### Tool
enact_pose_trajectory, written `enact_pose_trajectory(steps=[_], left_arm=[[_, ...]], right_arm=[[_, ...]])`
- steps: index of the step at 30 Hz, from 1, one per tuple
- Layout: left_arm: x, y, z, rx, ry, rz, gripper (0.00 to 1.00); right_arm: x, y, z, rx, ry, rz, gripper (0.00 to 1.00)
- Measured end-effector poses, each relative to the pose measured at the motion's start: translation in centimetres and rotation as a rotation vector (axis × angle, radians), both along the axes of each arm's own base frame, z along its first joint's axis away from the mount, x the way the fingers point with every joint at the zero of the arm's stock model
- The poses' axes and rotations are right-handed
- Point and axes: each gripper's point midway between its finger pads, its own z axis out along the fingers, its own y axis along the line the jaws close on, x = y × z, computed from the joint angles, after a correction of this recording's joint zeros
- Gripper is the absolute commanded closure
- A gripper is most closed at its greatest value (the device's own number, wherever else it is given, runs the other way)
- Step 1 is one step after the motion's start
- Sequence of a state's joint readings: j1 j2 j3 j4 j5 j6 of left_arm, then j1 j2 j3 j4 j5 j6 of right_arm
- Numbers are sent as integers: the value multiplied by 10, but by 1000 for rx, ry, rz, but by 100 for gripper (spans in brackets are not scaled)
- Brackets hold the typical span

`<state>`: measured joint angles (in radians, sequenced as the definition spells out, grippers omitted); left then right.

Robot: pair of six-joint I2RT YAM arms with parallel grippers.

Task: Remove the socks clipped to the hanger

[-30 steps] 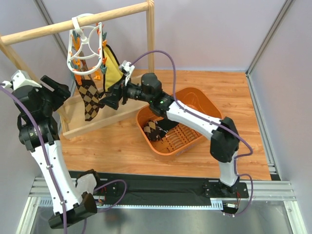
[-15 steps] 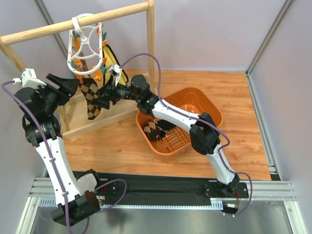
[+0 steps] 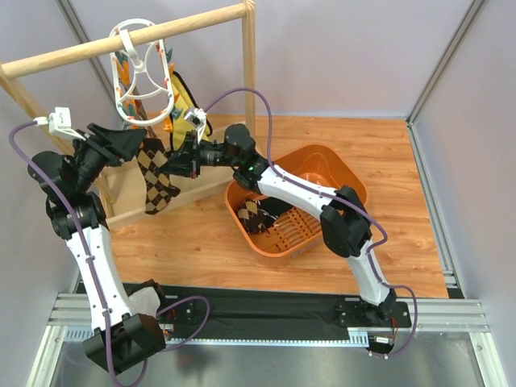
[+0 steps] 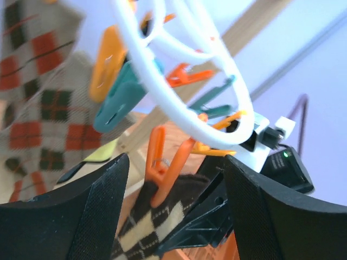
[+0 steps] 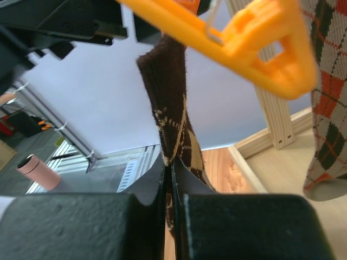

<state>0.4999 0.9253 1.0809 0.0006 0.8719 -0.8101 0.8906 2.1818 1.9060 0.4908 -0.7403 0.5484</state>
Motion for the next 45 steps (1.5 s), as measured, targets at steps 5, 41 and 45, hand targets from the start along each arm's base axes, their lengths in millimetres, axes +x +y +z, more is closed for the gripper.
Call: enact_pose_trajectory(steps=[5,41,45], left_arm=[[-8,-21,26,58,-118,-177,21],[-22,-62,41,128,-191,-362,23],[-14,-56,36,121,-155,-312,25]], right_arm=[[-14,-26,31,30,0,86,100],[-55,-78,82,63,19,360,100],[-55,-78,82,63,19,360,100]])
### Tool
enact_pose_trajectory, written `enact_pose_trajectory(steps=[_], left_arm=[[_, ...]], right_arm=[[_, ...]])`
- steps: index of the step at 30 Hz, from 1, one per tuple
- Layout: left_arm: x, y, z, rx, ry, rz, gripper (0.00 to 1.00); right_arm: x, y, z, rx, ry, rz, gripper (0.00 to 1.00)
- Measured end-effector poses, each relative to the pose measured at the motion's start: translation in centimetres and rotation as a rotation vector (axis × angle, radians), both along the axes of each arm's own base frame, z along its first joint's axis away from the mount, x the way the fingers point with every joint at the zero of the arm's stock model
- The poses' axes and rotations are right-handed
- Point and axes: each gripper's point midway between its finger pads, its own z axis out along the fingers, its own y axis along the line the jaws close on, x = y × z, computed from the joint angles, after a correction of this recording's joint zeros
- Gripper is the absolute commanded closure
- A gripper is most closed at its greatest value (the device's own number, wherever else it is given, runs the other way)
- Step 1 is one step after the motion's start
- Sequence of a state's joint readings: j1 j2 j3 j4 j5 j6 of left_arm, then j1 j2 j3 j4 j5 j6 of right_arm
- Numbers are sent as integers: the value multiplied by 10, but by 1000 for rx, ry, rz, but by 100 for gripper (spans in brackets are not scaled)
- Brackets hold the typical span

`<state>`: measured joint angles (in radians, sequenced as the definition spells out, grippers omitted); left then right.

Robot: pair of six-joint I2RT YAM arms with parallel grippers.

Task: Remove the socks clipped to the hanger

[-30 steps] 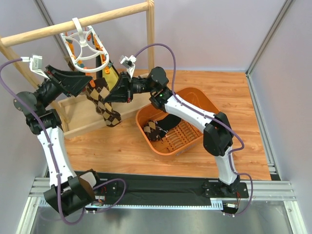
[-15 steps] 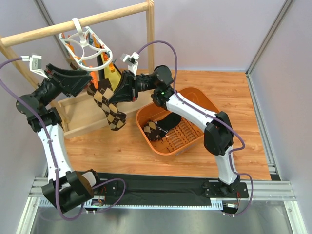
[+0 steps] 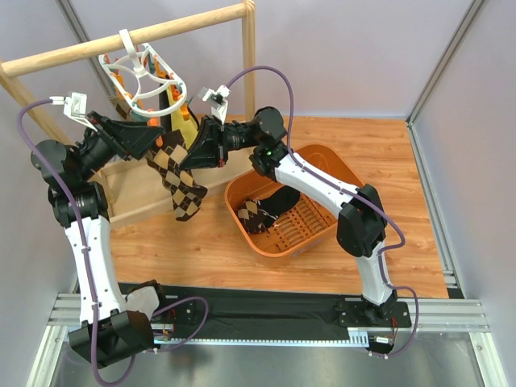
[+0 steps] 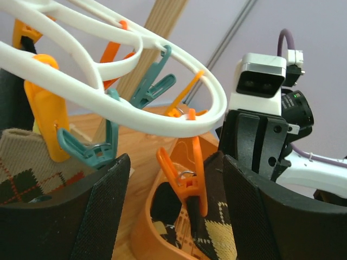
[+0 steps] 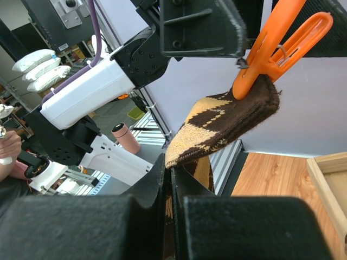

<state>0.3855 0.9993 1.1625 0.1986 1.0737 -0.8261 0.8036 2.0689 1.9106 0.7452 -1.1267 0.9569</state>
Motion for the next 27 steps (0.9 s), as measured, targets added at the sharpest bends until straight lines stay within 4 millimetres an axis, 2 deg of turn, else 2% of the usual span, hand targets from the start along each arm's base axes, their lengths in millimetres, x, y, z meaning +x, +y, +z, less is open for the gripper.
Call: enact_pose_trajectory(steps=[6,15,18,19,21,23,24,25,27], left_arm=[[7,5,-2,-30,28,40,29],[7,1,2,-58,31,37,37],[7,-1,3,-62,31,31,45],[7,-2,3,-62,32,29,51],[7,-3,3,-65,34,25,58],[8,-2,3,-65,33,30,69],[8,-2,3,-65,34,31,84],[8,-3,3,-69,37,31,90],[8,-3,3,-69,36,30,97]], right_arm=[[1,1,-2,-9,5,-3,100],[2,2,-3,-17,15,-8,100],[3,2,-3,-16,16,-9,100],[3,2,-3,-16,16,-9,100],[3,2,-3,-17,17,-9,100],[3,2,-3,-17,17,-9,100],[3,2,-3,-17,17,-9,100],[3,2,-3,-17,17,-9,100],[3,2,-3,-17,17,-9,100]])
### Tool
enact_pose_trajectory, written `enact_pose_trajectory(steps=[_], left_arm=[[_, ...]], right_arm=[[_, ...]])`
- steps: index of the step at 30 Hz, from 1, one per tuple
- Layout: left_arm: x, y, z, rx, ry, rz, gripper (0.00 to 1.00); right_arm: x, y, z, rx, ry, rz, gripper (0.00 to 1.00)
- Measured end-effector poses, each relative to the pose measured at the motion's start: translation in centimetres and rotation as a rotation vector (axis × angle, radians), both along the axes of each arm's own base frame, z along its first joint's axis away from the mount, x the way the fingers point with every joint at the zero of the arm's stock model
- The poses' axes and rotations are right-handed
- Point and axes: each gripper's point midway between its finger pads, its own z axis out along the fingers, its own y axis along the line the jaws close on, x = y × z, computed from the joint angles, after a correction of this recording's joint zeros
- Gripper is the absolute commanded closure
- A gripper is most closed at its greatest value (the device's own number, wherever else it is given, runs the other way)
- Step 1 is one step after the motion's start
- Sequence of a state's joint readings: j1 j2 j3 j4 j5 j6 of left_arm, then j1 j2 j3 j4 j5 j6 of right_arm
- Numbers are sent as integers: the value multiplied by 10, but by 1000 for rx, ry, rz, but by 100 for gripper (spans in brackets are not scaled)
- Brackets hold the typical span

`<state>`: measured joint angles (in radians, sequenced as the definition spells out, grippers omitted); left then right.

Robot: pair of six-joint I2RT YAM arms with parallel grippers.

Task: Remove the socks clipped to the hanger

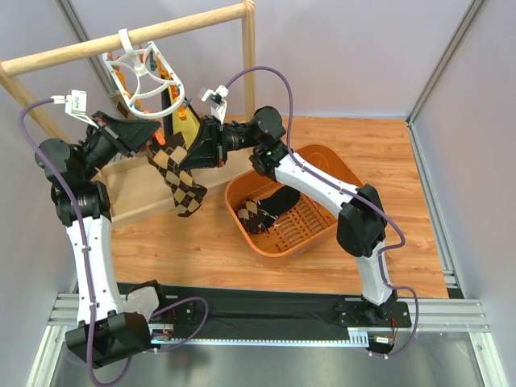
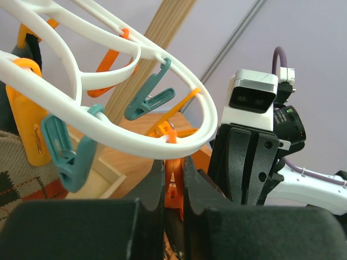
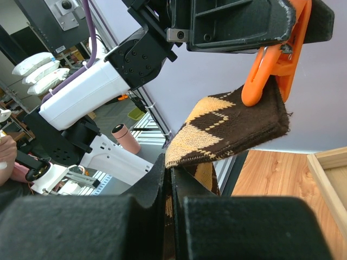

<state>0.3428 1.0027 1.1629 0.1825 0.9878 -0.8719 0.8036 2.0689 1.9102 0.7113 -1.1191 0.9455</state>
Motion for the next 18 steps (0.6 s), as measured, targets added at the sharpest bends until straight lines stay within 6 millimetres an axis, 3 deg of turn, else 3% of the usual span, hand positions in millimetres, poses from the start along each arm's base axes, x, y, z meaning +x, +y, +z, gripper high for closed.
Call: enact_pose_trajectory(steps=[12,18], left_arm=[[0,-2,1,-5,1,-4,100],[0,-2,1,-5,1,-5,100]], right_arm=[[0,0,-1,-2,2,0,100],[3,2,-21,-40,39,-3,100]])
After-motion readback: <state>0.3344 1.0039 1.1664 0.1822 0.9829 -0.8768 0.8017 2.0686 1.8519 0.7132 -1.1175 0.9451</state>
